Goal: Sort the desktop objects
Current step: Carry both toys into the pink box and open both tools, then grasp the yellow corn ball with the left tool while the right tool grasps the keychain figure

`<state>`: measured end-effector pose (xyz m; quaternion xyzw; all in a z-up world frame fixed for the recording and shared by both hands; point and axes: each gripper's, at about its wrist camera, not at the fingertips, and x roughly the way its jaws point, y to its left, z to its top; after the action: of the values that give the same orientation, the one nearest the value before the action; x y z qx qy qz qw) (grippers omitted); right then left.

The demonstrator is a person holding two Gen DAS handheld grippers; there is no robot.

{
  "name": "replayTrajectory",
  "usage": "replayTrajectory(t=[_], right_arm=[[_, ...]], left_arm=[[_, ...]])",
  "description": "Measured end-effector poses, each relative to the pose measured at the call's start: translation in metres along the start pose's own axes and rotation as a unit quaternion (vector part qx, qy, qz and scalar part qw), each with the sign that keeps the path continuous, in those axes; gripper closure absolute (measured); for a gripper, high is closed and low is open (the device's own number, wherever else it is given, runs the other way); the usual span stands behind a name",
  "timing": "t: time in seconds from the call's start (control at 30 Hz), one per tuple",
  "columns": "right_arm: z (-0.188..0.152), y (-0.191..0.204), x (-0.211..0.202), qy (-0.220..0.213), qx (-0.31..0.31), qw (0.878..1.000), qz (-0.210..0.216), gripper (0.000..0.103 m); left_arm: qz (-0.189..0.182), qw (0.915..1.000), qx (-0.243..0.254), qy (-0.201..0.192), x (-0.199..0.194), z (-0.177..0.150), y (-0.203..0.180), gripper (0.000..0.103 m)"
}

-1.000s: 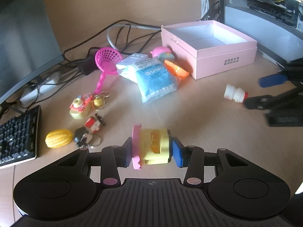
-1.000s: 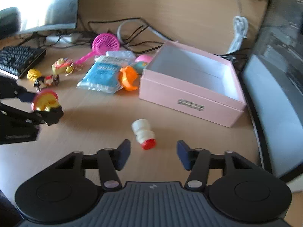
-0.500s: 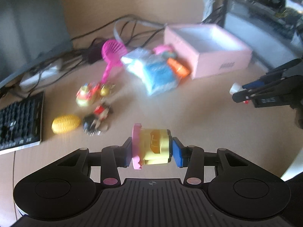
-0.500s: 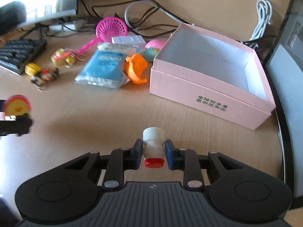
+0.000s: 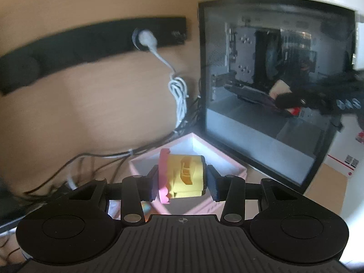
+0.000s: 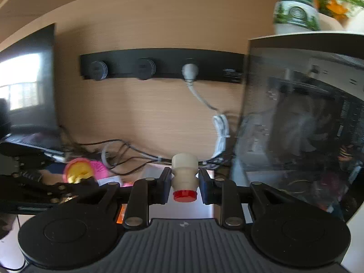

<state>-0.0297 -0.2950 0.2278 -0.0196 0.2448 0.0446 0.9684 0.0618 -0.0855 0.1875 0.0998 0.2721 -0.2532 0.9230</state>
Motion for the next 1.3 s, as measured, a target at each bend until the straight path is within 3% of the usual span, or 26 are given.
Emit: replayTrajectory(t=[0.1, 0.23, 0.33, 0.43, 0.57, 0.67, 0.83, 0.9, 1.03, 1.1, 1.3], right_arm=[[-0.006, -0.006, 0.024, 0.016, 0.020, 1.000, -0.010, 0.078], [-0.008, -0.015, 0.059, 0.038, 0.054, 0.998, -0.003, 0.078], [-0.003, -0.017, 0.094, 0.052, 0.065, 0.997, 0.005, 0.078], [-0.003, -0.007, 0.117, 0.057, 0.055, 0.997, -0.020, 0.071], [-0.013, 0.007, 0.121, 0.061, 0.044, 0.997, 0.001, 0.054], [-0.031, 0.022, 0.123, 0.090, 0.050, 0.994, 0.021, 0.048], [-0.066, 0.067, 0.115, 0.129, 0.013, 0.989, 0.078, 0.046], [-0.076, 0.081, 0.109, 0.134, -0.007, 0.986, 0.096, 0.042], [-0.086, 0.100, 0.101, 0.137, -0.050, 0.983, 0.114, 0.034], [-0.090, 0.107, 0.102, 0.139, -0.068, 0.981, 0.117, 0.034], [-0.093, 0.136, 0.116, 0.143, -0.111, 0.973, 0.144, 0.034]], left_arm=[[-0.007, 0.9997, -0.008, 0.024, 0.040, 0.012, 0.005, 0.056], [-0.008, 0.9995, -0.015, 0.026, 0.073, 0.032, 0.019, 0.055], [-0.008, 0.9993, -0.025, 0.026, 0.081, 0.041, 0.032, 0.035], [0.001, 0.9988, -0.048, 0.014, 0.064, 0.034, 0.054, 0.025], [0.017, 0.9951, -0.094, 0.024, 0.030, -0.001, 0.084, 0.011], [0.039, 0.9884, -0.136, 0.053, 0.003, -0.042, 0.099, 0.008], [0.133, 0.9676, -0.185, 0.109, -0.039, -0.103, 0.112, 0.006], [0.181, 0.9548, -0.204, 0.118, -0.052, -0.118, 0.117, 0.005], [0.227, 0.9274, -0.268, 0.128, -0.072, -0.142, 0.131, 0.003], [0.241, 0.9192, -0.281, 0.134, -0.079, -0.151, 0.130, 0.003], [0.292, 0.9050, -0.274, 0.144, -0.101, -0.179, 0.123, 0.003]])
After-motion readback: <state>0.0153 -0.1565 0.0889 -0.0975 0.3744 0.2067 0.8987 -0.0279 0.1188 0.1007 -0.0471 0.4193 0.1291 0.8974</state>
